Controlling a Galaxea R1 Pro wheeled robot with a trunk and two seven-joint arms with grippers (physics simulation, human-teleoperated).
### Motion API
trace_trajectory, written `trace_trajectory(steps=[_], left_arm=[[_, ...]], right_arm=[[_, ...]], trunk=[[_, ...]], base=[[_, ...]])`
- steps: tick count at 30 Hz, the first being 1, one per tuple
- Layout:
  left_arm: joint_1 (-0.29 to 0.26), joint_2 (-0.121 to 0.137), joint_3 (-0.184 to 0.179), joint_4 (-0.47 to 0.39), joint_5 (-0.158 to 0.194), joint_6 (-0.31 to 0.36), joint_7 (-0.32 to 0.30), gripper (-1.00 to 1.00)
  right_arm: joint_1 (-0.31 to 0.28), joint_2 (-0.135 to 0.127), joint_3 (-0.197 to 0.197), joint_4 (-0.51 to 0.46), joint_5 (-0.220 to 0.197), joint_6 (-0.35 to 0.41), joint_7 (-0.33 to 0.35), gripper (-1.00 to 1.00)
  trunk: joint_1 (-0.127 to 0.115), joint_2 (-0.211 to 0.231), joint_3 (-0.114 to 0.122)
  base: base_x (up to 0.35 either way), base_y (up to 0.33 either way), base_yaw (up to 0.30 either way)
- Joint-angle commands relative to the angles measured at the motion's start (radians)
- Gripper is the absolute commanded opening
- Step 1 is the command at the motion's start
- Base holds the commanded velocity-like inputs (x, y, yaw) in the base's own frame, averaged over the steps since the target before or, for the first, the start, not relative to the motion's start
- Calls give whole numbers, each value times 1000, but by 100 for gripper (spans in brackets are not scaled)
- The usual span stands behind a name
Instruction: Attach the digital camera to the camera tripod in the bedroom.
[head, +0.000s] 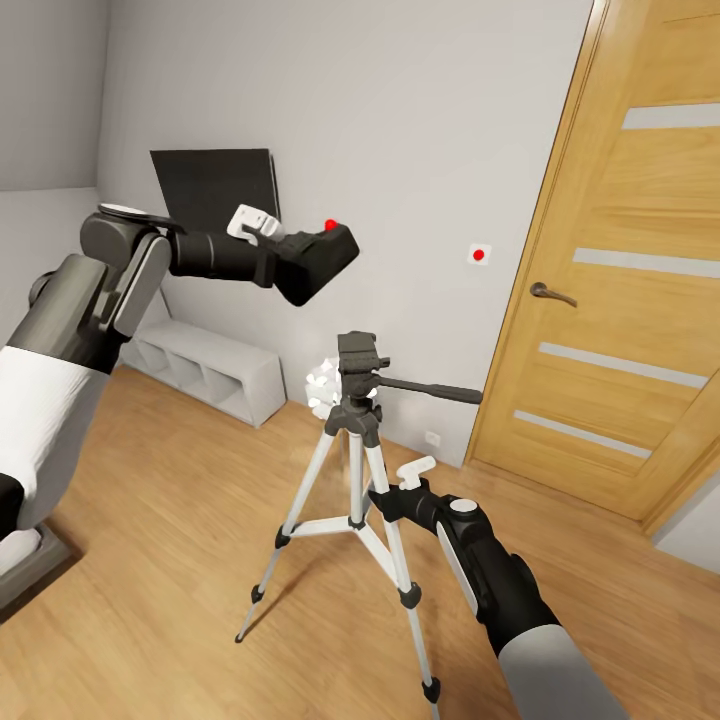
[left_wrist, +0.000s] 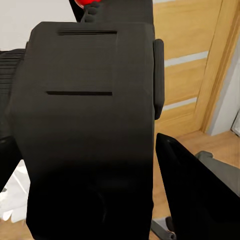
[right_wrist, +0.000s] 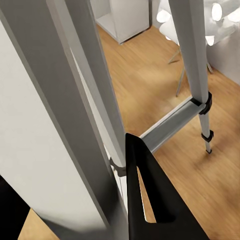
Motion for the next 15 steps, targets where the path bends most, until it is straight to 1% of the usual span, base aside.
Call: trace_trajectory(steps=[1, 3, 5, 6, 8, 9, 13, 14, 15], left_arm=[[-2, 1, -3, -1, 3, 3, -4, -100], [-2, 2, -13, 2, 4, 2, -28, -100], [-2, 2, -26, 16, 3, -9, -75, -100], [-2, 2, -35, 32, 2, -29, -117, -100], [-2, 3, -42, 55, -1, -59, -161, -100], [-2, 3, -46, 78, -7, -92, -203, -100], [-3, 1, -50, 114, -33, -141, -271, -100], [-4, 0, -50, 120, -43, -149, -285, -100], [-4, -1, -51, 130, -66, -160, -310, -100]], right_arm=[[-1, 1, -1, -1, 12, 4, 7, -100], [-1, 1, -1, -1, 12, 4, 7, -100], [-1, 0, -1, -1, 13, 5, 8, -100], [-1, 0, -1, -1, 12, 5, 8, -100], [-1, -1, -1, -1, 12, 5, 8, -100], [-1, -1, -1, -1, 12, 5, 8, -100], [-1, -2, -1, -1, 11, 5, 8, -100], [-1, -2, -1, -1, 11, 5, 9, -100], [-1, -2, -1, -1, 11, 5, 9, -100]], trunk=[[1, -2, -2], [1, -2, -2], [1, -2, -2], [1, -2, -2], [1, -2, -2], [1, -2, -2], [1, -2, -2], [1, -2, -2], [1, -2, -2]], base=[[0, 0, 0], [0, 0, 0], [0, 0, 0], [0, 0, 0], [0, 0, 0], [0, 0, 0], [0, 0, 0], [0, 0, 0], [0, 0, 0]])
